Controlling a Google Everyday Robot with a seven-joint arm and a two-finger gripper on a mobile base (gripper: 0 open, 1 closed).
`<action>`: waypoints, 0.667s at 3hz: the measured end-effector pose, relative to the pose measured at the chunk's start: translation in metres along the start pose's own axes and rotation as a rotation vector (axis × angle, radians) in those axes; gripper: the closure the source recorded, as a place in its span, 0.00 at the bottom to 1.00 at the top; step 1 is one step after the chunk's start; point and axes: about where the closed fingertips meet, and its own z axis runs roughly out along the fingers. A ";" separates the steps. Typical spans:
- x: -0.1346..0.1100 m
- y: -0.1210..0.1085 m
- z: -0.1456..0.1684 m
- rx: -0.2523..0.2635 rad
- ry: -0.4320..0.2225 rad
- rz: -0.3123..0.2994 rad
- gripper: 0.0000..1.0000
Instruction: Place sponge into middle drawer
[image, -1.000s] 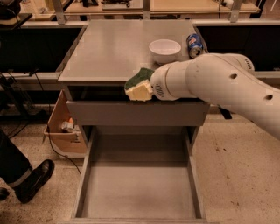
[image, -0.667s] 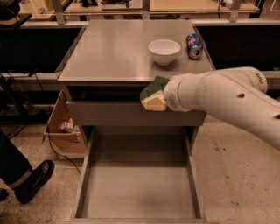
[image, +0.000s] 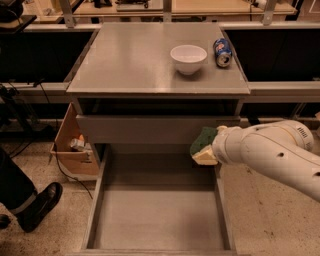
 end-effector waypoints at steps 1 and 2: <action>-0.002 0.001 0.000 -0.001 -0.003 0.001 1.00; -0.009 0.000 -0.006 0.022 -0.035 -0.022 1.00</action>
Offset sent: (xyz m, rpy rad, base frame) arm -0.0027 0.0051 0.0196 -0.0040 -0.1060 0.0304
